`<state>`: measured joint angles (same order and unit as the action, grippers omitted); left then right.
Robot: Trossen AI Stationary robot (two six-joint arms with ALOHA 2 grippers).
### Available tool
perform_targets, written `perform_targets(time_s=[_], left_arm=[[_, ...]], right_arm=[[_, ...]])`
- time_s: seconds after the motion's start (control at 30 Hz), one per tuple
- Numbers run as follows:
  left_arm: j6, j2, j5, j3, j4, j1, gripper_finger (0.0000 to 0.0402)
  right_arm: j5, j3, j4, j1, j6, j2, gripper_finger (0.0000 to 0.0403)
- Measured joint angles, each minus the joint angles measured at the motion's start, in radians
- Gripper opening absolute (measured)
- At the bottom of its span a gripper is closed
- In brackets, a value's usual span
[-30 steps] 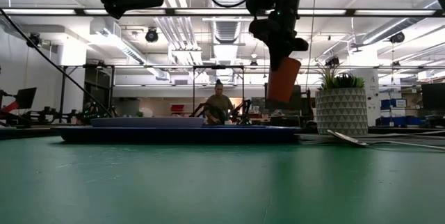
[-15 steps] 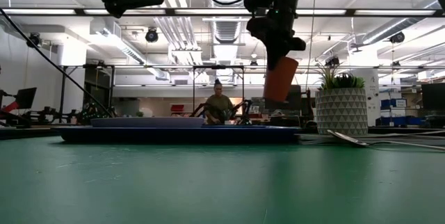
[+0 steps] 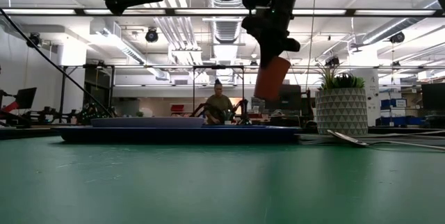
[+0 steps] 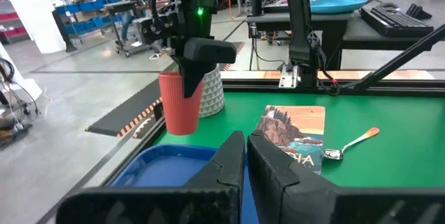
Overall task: Pick and place plate/cup/fork/spoon on tray
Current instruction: Put the orange cup on the top right of the blue serving tray
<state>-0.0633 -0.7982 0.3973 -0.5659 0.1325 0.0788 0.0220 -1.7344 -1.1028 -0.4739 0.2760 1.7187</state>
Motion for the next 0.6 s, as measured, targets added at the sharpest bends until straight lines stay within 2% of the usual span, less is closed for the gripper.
perform_targets(time_s=[0.43,0.6], left_arm=[[-0.016,0.0,0.0,0.0,0.018,0.0,0.0001],[-0.052,0.0,0.0,0.0,0.025,0.0,0.0001]], right_arm=[[0.014,0.0,0.107,0.007,-0.029,0.0,0.0008],[0.03,-0.043,0.108,0.02,-0.046,0.073,0.0008]])
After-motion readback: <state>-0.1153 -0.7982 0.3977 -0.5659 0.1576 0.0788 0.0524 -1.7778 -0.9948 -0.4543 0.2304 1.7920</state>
